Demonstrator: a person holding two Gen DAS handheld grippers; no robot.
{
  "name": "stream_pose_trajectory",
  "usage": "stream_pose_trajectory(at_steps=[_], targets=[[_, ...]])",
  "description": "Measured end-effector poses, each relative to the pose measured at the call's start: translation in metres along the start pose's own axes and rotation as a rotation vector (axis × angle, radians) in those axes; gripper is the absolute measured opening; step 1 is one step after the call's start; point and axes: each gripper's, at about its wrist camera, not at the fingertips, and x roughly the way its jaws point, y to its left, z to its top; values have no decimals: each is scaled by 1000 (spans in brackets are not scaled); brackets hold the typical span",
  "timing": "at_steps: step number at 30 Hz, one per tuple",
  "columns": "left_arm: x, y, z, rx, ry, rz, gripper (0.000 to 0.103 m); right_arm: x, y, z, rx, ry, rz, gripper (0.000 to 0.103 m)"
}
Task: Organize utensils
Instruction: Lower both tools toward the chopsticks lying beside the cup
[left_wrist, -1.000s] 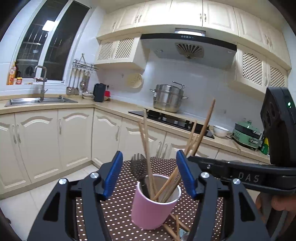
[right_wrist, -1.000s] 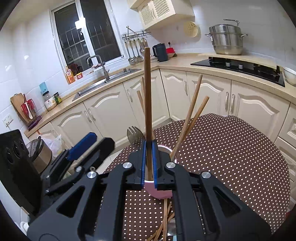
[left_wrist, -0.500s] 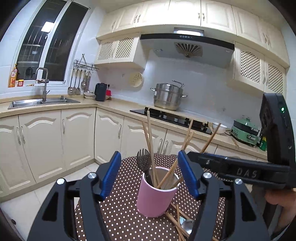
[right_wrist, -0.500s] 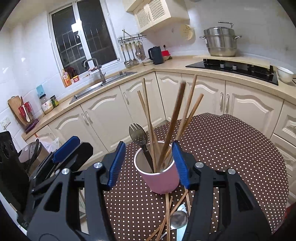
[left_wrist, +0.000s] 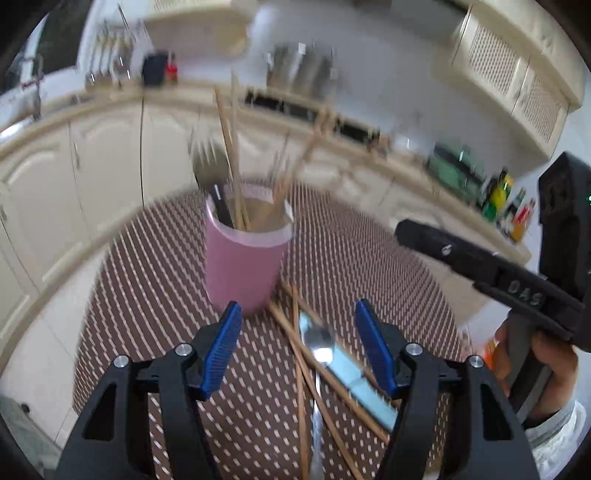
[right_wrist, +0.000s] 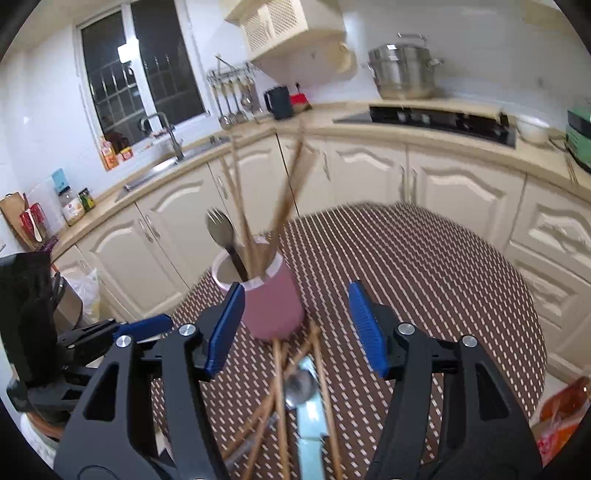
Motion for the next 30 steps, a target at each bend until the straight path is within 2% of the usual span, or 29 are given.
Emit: stream_pose_trajectory(at_steps=[4,9,11,13,16,20,21,22,23,30], targets=[[26,-9,-18,44,113,15,62,8,-13,-25,-7,105,-16,59],[34,3,-29,-41,144,54,62,27,-3,-55,-91,263,13,57],[32,7,-32,-54,140,80,62,37,6,-65,-122,316,39,43],[29,9,-34,-50,138,101,62,45,16,-73,-142,351,59,35],[29,11,-33,-57,150,114,62,55,28,-78,-163,385,80,34],[23,21,-38,-74,158,124,62,68,36,-85,-189,432,62,26],[22,22,-37,-78,160,122,62,71,38,-86,-198,445,51,22],[22,23,-38,-80,165,121,62,74,40,-89,-207,455,37,13],[23,22,-36,-80,168,119,62,76,43,-91,-210,457,28,9],[44,8,-35,-55,235,65,62,57,21,-84,-125,396,40,7]])
